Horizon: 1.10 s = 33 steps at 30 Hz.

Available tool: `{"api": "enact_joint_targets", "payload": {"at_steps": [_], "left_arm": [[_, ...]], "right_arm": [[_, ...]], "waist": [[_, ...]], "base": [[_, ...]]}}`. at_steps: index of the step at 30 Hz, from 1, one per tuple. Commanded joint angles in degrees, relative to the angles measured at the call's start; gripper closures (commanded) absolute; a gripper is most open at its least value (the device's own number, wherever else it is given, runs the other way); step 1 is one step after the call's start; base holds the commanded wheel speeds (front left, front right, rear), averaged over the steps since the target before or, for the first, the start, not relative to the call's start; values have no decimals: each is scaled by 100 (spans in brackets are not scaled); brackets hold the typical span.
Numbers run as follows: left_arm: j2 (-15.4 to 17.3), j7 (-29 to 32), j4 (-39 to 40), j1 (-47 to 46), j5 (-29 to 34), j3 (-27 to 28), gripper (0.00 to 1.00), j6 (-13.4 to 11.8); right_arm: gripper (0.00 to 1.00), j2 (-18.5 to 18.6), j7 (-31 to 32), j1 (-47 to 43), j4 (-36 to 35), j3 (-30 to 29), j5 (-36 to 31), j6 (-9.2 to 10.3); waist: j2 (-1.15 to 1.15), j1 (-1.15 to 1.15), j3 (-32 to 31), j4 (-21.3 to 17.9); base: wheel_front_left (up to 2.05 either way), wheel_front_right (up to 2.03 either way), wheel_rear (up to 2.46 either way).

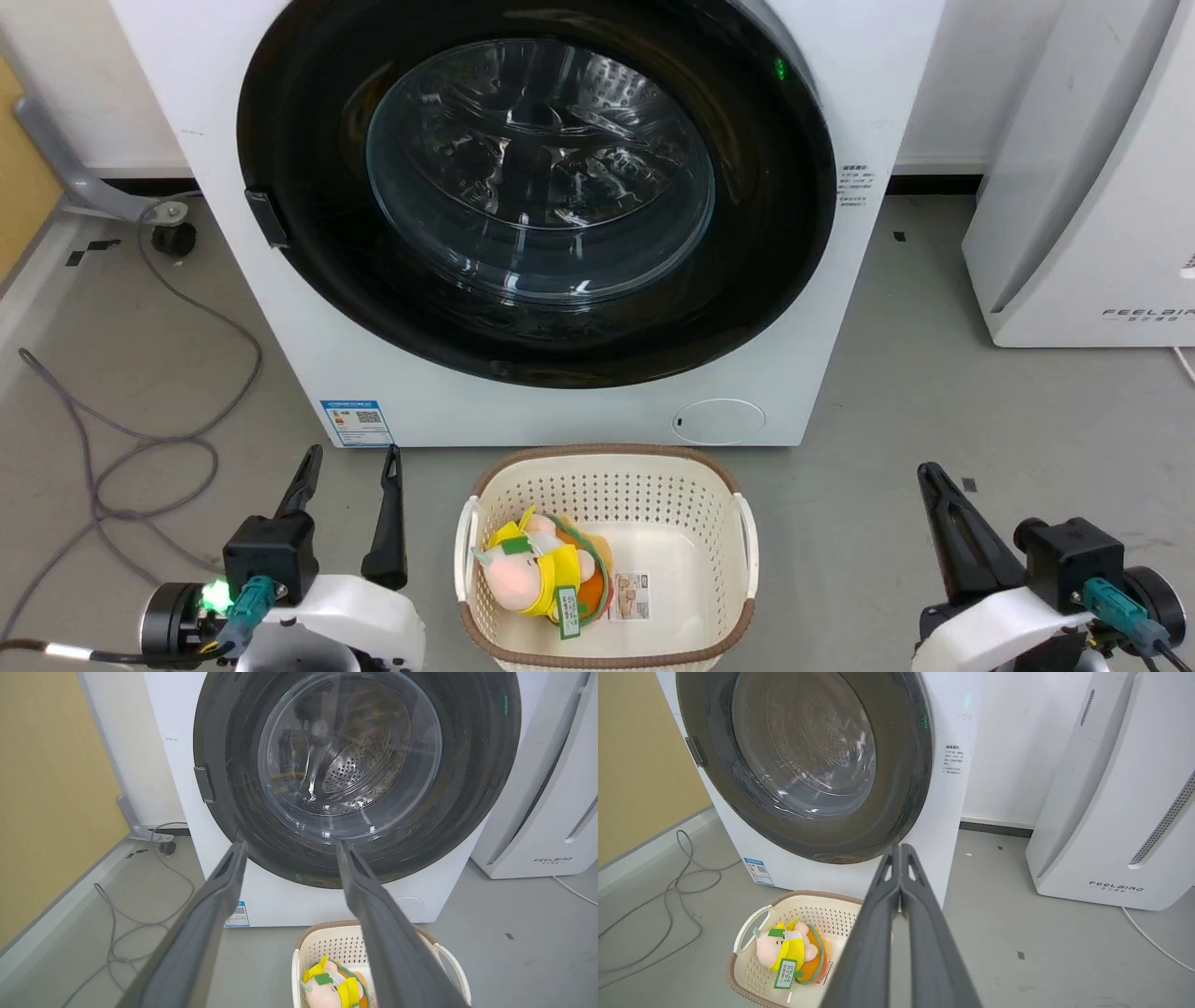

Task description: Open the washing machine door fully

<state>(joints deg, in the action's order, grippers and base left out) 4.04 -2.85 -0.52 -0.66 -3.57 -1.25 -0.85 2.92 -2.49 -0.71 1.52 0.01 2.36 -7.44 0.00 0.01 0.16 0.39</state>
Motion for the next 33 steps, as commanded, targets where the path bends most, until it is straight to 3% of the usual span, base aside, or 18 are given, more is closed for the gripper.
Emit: {"api": "enact_joint_targets", "payload": {"at_steps": [1,20,33], "left_arm": [[-14,-50,1,5,-33,-8,0,5],[-32,-252,-22,-1,-249,-38,0,25],[-44,-390,22,-131,-392,27,0,90]], "right_arm": [[100,-1,-63,-68,25,2,85,-1],[100,-1,-270,-26,44,24,2383,-1],[100,-2,-411,610,254,-212,4193,-2]], "waist": [[0,0,0,2],[0,0,0,53],[0,0,245,0]], "base": [[0,0,0],[0,0,0],[0,0,0]]}}
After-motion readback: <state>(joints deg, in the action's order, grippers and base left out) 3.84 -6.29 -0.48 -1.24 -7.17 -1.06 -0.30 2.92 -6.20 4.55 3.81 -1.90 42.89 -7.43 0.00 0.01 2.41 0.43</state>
